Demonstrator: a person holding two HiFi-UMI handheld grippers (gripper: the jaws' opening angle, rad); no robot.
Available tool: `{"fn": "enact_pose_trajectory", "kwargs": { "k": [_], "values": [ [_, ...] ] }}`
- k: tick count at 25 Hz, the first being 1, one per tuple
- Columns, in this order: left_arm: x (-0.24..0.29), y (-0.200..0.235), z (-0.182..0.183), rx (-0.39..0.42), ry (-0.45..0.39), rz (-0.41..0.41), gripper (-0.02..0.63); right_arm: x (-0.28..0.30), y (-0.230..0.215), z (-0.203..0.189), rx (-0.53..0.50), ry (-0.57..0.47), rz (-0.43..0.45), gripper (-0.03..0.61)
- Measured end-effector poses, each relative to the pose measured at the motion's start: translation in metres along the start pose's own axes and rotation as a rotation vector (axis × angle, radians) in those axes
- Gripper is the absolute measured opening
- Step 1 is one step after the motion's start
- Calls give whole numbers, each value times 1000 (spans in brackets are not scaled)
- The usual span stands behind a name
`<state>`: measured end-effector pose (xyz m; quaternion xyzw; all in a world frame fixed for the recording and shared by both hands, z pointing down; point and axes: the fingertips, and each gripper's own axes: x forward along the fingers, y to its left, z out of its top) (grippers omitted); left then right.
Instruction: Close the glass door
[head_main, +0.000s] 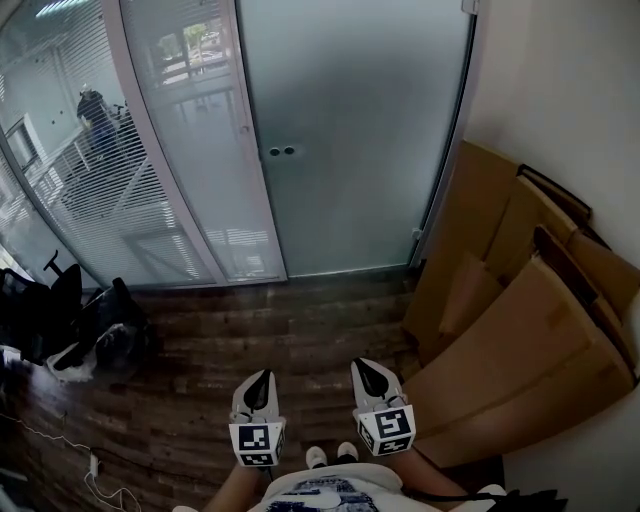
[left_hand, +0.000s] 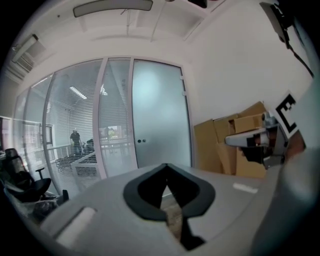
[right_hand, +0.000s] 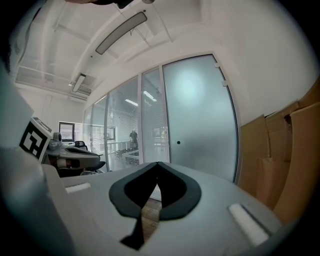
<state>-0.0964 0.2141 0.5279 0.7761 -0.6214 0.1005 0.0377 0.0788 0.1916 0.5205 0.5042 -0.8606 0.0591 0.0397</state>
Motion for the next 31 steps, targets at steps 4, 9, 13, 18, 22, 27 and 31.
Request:
{"fn": "enact_pose_trajectory", "kwargs": {
  "k": [4, 9, 13, 18, 22, 27, 31],
  "values": [
    [8, -7, 1, 4, -3, -11, 3, 2, -10, 2, 10, -7, -11, 8],
    [14, -7, 9, 1, -6, 0, 3, 7, -17, 5, 11, -18, -15, 7],
    [19, -7, 11, 4, -6, 8, 3, 9, -21, 5, 18, -19, -11, 6],
    [23, -8, 12, 6, 2, 16, 3, 13, -25, 5, 21, -22, -6, 6],
    [26, -9, 12, 7, 5, 16, 3, 16, -28, 7, 18, -25, -5, 7],
    [27, -10, 10, 2, -6, 5, 3, 17, -28, 7, 20, -23, -2, 6],
    [28, -11, 4, 5, 6, 5, 3, 17, -31, 6, 21, -19, -4, 7]
  ]
}}
